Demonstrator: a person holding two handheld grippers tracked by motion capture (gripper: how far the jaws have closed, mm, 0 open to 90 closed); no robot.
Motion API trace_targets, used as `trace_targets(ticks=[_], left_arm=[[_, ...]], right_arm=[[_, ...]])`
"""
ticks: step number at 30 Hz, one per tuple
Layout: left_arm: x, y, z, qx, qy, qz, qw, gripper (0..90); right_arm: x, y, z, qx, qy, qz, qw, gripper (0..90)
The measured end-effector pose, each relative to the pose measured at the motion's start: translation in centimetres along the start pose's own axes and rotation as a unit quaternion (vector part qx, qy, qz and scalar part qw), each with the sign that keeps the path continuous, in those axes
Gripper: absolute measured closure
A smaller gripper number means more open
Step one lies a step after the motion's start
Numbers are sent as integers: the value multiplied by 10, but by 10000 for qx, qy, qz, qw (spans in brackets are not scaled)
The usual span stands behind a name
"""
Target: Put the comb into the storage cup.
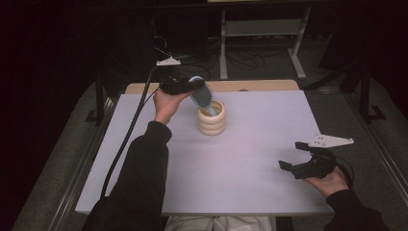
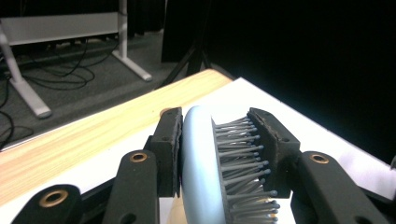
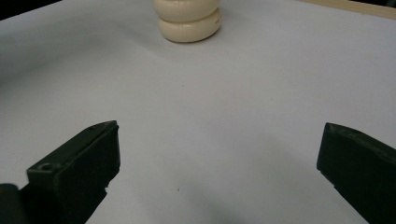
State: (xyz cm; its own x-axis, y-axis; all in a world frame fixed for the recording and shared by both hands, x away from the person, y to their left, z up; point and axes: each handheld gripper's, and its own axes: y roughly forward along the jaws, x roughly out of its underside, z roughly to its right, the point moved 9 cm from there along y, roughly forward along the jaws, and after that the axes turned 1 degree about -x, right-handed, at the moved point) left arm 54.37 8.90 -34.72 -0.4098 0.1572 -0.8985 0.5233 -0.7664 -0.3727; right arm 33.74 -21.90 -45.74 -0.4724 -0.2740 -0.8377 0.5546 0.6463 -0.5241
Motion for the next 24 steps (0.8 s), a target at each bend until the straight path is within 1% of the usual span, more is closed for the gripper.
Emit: trace_targets(ticks=[1,7,11,13,16,17,18,19,20,21,22,24], left_arm=[[1,1,0,26,-41,8,10000,572],[2,3,-5,23,-262,173,9995,564],[3,2,-7,-9,-303,232,9993,537],[4,1,-7,1,-383,270,9989,519],[5,-2,-9,-142,-295,275,9991,499],[5,-3,-9,-155,-288,290,9990,486],[6,-4,-10,-102,-336,319,9989,452],[6,-5,-9,-48,-366,309,9988,395],[7,-6,-10,-61,-349,223,9991,353],[9,-6,-12,-126,-310,152,9993,283],[11,-7,-13,-193,-259,23,9995,235],[15,-9,-16,-234,-232,-119,9994,135]], right_arm=[[0,0,0,5,3,-12,10000,0],[1,1,1,1,26,-37,10000,0],[1,1,1,3,27,-28,10000,0],[1,1,1,1,23,-28,10000,0],[1,1,0,-8,-24,-10,10000,0],[1,1,-1,-14,-37,-13,10000,0],[1,1,-1,-14,-39,-19,10000,0],[1,2,-1,-12,-55,-31,10000,0],[1,2,-1,-12,-53,-38,10000,0],[1,2,-1,-11,-57,-44,10000,0],[1,2,-1,-10,-60,-45,10000,0],[1,3,-1,-6,-65,-44,10000,0]])
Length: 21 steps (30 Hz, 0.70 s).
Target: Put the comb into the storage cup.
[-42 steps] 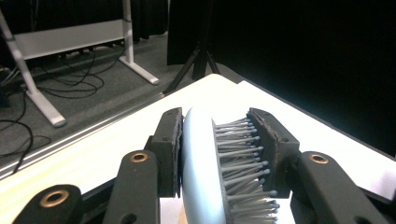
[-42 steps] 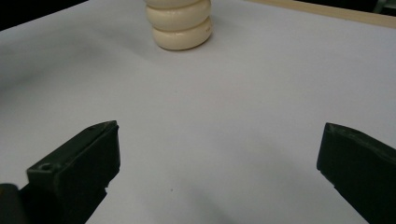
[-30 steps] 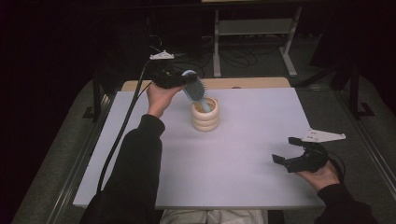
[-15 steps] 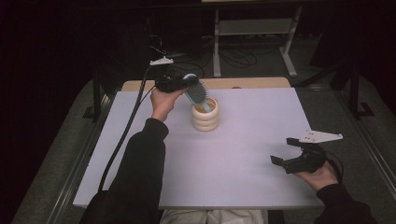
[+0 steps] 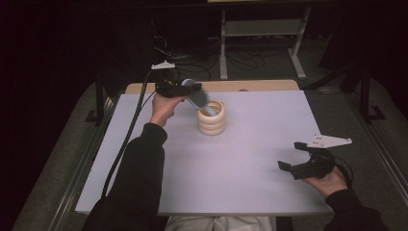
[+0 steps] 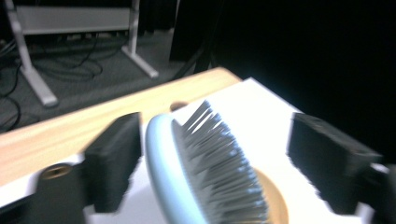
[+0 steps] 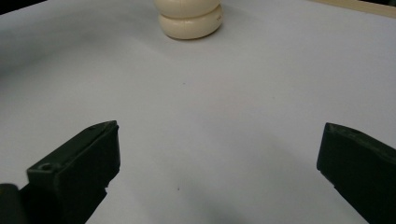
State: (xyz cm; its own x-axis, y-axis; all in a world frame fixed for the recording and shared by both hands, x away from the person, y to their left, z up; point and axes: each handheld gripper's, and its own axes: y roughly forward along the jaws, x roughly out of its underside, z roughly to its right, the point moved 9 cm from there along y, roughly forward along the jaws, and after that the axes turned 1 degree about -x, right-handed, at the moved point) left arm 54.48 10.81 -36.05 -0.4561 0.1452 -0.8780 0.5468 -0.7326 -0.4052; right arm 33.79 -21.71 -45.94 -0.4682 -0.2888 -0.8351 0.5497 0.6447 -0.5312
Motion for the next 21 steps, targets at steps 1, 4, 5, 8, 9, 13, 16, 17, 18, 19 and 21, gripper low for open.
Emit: trace_targets(ticks=[1,4,5,8,9,13,16,17,18,19,21], left_arm=[[2,-2,-1,-15,17,-58,10000,100],[5,-5,-2,76,51,-124,9999,0],[5,-8,0,186,45,-76,9998,0],[4,-14,3,338,100,58,9994,0],[5,-16,3,361,132,96,9992,0],[6,-25,4,322,279,130,9990,0],[6,-32,5,323,318,170,9988,0],[5,-34,5,334,324,201,9987,0],[5,-37,5,312,346,244,9986,0],[4,-39,5,301,350,283,9985,0],[4,-41,6,319,326,309,9985,0]], right_arm=[[0,0,0,-2,3,-5,10000,0],[0,1,1,4,-20,-24,10000,0],[0,1,0,6,-18,-27,10000,0],[1,2,0,15,-9,-52,10000,0],[1,2,0,16,-9,-57,10000,0],[2,2,1,16,-17,-75,10000,0],[2,2,2,26,2,-73,10000,0],[2,2,2,27,1,-71,10000,0],[1,2,2,28,-3,-68,10000,0],[1,2,2,27,-8,-68,10000,0],[1,2,2,31,-11,-69,10000,0]])
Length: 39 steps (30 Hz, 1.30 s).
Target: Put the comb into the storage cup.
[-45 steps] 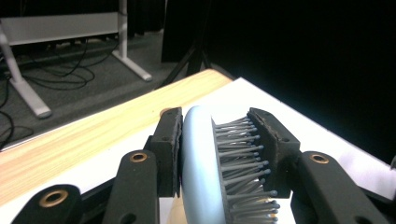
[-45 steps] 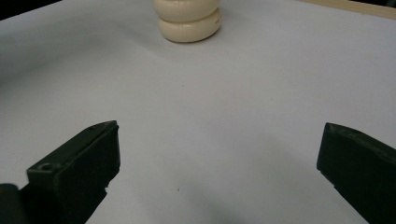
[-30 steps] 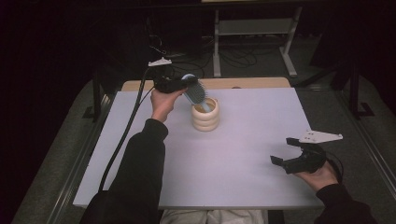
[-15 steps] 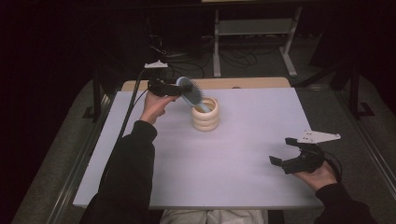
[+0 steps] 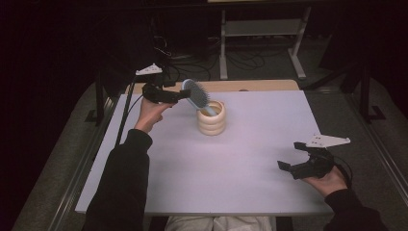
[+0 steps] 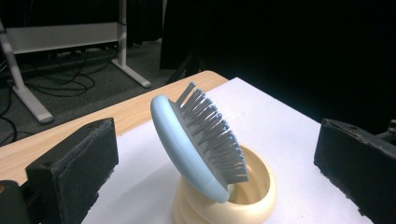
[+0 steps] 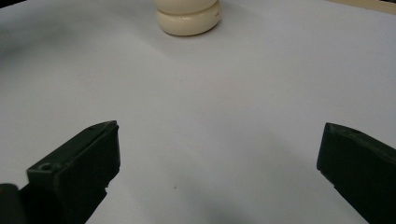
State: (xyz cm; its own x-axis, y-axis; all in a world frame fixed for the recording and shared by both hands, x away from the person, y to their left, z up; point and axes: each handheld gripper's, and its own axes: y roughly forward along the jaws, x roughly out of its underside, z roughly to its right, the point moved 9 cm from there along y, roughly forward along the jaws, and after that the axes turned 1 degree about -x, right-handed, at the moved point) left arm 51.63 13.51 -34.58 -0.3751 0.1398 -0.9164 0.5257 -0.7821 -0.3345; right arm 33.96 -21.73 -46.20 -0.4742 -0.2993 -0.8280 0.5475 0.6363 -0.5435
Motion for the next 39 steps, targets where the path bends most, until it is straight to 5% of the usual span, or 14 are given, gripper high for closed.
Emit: trace_targets(ticks=[3,16,28,39], left_arm=[[-2,-5,2,89,-144,124,9998,0],[11,-25,2,-276,183,-51,9994,0],[18,-52,-3,-435,116,274,9986,0],[35,-71,-10,-539,142,264,9981,0]], right_arm=[[0,0,0,7,-4,-9,10000,0],[1,1,2,59,18,-15,10000,0],[1,-1,4,89,68,38,9999,0],[1,-1,6,116,98,48,9999,0]])
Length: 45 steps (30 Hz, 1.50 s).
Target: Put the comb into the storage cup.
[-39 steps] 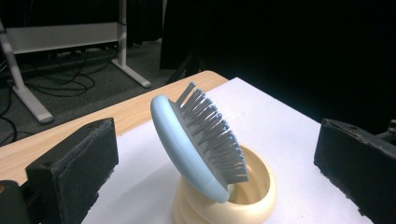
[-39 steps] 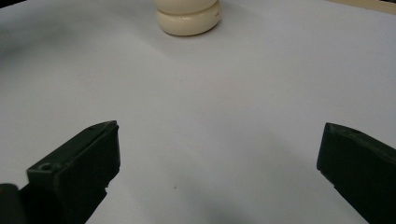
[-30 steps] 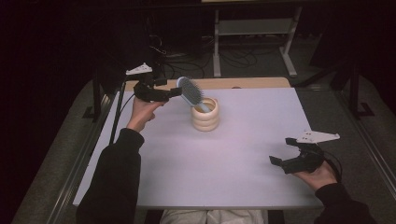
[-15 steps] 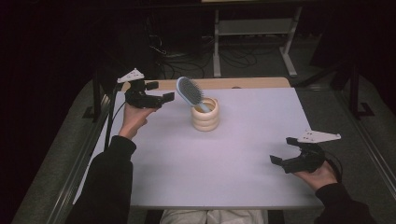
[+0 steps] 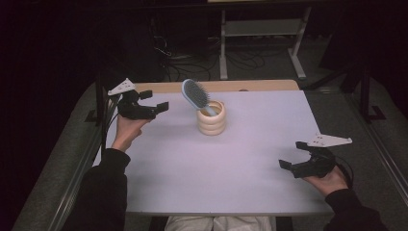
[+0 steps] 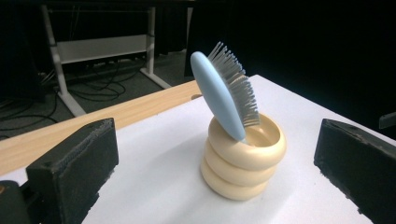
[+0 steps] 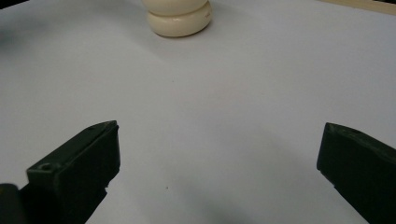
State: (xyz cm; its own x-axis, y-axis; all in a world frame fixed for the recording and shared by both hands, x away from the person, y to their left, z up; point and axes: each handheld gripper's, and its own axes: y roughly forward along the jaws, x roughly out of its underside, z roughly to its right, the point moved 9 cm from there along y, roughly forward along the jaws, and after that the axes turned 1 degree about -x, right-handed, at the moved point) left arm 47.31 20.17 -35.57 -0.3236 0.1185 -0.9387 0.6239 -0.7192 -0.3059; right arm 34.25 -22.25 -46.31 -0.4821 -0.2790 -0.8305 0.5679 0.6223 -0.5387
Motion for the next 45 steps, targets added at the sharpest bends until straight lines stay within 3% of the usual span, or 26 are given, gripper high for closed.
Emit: trace_targets(ticks=[21,45], left_arm=[[34,-34,-10,-90,-15,-84,9999,0],[76,-76,-21,-284,-322,124,9990,0]], right_arm=[[3,1,3,37,41,-67,10000,0],[5,2,4,72,39,-120,9999,0]])
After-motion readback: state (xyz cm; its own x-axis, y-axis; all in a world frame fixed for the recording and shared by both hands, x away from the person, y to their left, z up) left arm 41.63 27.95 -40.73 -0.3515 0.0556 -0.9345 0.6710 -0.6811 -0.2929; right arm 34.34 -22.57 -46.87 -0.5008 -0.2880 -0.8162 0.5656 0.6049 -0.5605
